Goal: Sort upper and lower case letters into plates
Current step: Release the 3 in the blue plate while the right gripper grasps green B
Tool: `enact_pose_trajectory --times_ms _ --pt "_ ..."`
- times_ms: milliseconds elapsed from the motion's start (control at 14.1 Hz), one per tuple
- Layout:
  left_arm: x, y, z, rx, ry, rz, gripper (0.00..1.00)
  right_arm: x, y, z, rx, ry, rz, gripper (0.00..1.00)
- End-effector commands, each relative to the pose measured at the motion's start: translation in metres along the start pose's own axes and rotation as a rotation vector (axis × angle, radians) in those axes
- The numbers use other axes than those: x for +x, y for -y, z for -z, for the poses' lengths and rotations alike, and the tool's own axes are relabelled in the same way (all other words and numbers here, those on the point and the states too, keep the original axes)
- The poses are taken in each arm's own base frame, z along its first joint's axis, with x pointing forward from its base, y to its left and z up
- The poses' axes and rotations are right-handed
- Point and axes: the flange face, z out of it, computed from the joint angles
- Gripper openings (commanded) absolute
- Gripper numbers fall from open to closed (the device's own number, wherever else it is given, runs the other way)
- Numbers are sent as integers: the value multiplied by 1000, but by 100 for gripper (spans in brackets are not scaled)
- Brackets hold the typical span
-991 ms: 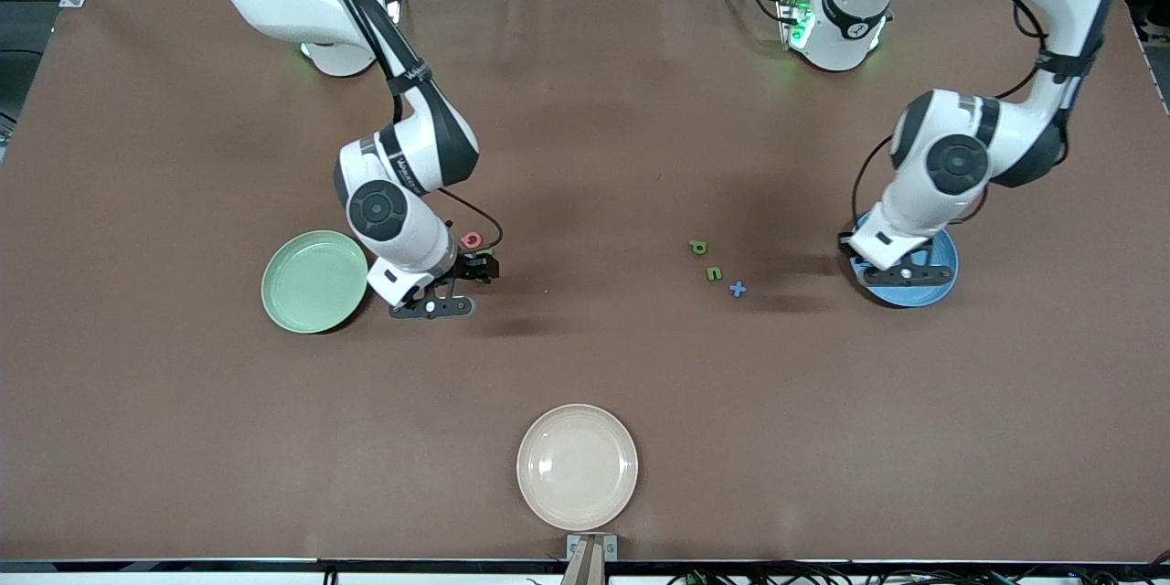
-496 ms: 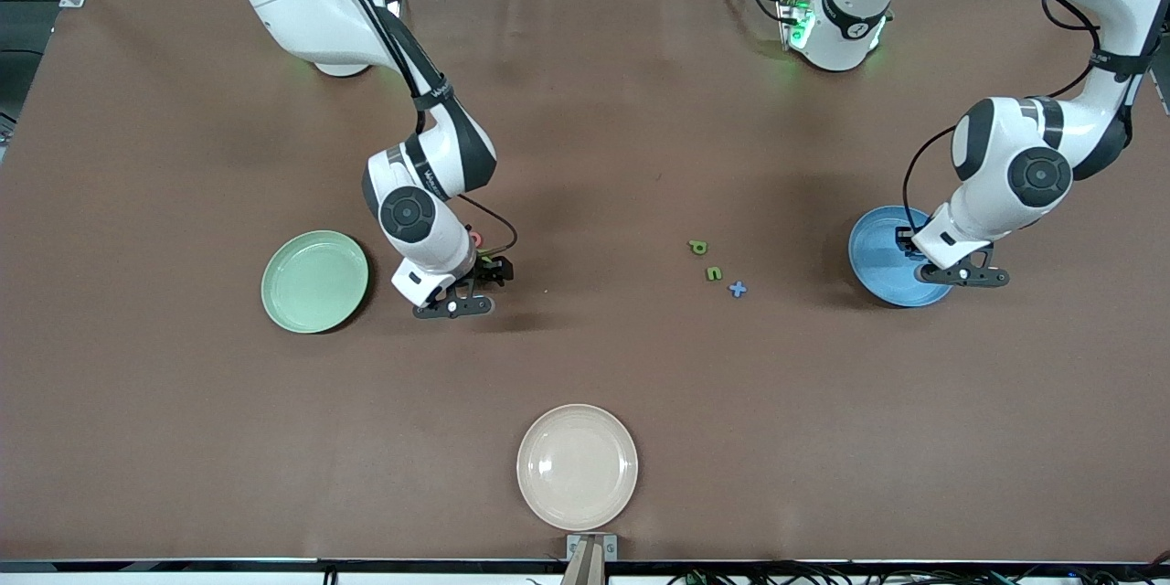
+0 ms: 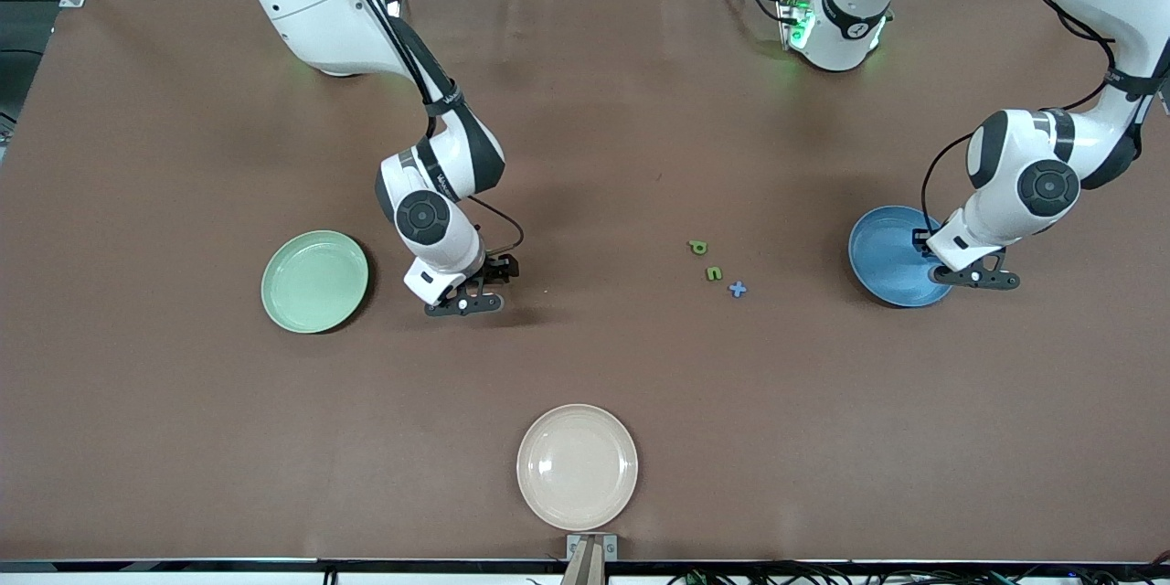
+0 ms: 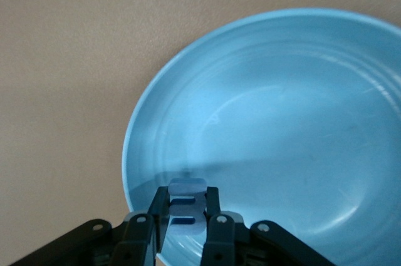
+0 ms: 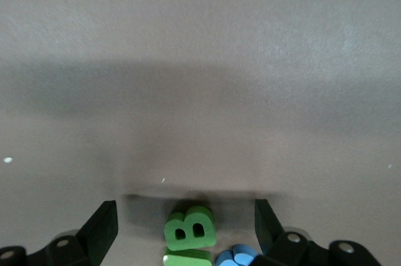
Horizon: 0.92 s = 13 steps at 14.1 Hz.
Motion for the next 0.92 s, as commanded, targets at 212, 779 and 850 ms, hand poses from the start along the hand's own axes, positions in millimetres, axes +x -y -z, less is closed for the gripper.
enact_pose_trajectory --times_ms 212,779,850 --pt "1 -2 -7 -2 0 -26 21 -16 2 -11 -20 19 22 78" --pt "33 -55 57 20 -44 -94 99 -27 1 -14 -30 44 26 57" --pt "39 -70 65 8 -43 -66 99 -26 0 -14 -29 44 29 50"
